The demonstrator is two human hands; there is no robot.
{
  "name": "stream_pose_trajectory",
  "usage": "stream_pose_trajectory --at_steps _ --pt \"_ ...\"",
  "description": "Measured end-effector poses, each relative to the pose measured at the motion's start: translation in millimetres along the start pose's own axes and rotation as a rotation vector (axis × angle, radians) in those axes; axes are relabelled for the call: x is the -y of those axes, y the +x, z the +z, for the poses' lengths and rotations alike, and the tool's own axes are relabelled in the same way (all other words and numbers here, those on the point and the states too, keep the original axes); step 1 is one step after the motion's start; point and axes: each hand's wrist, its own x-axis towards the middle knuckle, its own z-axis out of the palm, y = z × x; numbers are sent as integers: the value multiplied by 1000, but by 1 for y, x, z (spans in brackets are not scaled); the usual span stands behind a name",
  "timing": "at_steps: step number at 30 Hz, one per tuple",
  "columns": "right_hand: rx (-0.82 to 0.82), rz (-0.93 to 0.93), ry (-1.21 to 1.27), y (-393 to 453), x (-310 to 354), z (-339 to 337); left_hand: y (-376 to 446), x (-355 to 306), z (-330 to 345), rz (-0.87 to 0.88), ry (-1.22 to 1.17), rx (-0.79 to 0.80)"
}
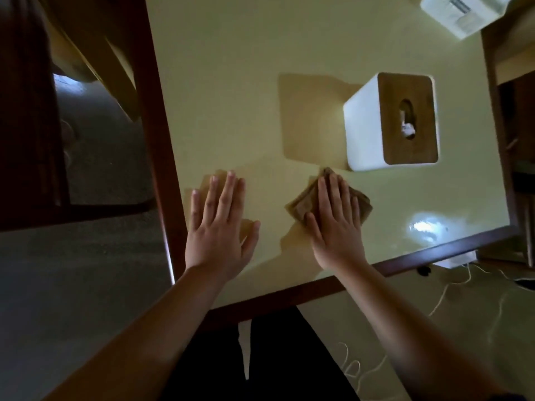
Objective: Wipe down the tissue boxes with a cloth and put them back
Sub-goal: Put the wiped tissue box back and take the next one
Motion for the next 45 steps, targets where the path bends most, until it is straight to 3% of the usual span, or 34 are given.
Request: stream_pose_trajectory --at_steps 4,9,13,17,22,26,31,37,41,45 --pt "-40 146 -7 -43 -39 8 1 0 3 13 34 -1" --pt "-90 350 62 -59 -36 17 0 -1 0 13 11 9" --pt "-51 302 154 -62 -32 -3 1 -1 -9 -3 -26 46" --pt "-198 102 300 -56 -41 -61 8 -6 -33 -6 -9 158" --pt "-356 180 416 -5 -67 -154 28 -30 -79 -119 -100 270" --pt "-258 104 394 56 -90 -190 41 -71 -108 -189 -269 231" --pt "-122 -20 385 133 -116 -199 49 -130 -122 -115 -294 269" --pt "-23 -177 278 160 -145 -200 55 -199 -122 -177 -362 235" --pt "6 -137 164 140 -165 -218 63 -233 -118 -258 -353 200" --pt "187 -15 61 117 -183 -231 74 -267 -112 -317 -271 155"
